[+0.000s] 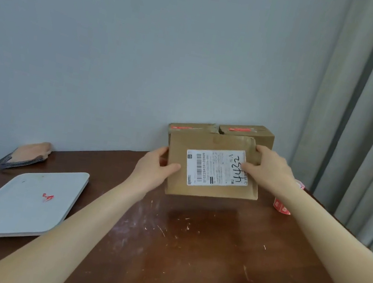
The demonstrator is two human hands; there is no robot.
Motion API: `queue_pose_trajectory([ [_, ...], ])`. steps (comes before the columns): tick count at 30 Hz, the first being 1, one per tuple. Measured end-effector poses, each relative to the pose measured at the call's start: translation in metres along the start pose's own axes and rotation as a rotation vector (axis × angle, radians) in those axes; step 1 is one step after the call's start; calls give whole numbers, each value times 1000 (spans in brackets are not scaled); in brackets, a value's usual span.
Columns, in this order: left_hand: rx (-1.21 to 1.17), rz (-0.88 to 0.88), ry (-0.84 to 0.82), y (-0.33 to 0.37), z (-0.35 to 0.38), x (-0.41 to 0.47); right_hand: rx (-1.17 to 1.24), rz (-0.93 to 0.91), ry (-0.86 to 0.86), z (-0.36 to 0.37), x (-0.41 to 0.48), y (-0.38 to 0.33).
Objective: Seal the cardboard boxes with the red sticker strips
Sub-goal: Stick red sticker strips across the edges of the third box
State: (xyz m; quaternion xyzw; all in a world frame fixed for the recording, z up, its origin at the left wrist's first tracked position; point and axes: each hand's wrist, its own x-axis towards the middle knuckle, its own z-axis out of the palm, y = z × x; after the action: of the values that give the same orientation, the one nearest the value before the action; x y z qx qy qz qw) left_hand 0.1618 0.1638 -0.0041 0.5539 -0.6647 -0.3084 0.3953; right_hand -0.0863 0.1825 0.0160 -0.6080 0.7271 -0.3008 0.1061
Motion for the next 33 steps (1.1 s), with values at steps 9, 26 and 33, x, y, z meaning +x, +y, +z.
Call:
queue_pose_trajectory([
  [9, -224, 9, 58, 29, -11, 7, 351, 98, 114, -21, 16, -15],
  [26, -340, -176, 135, 24, -17, 31, 828, 78, -218, -11, 27, -4],
  [33, -341, -131, 31, 29, -14, 38, 733, 105, -106, -8, 37, -8],
])
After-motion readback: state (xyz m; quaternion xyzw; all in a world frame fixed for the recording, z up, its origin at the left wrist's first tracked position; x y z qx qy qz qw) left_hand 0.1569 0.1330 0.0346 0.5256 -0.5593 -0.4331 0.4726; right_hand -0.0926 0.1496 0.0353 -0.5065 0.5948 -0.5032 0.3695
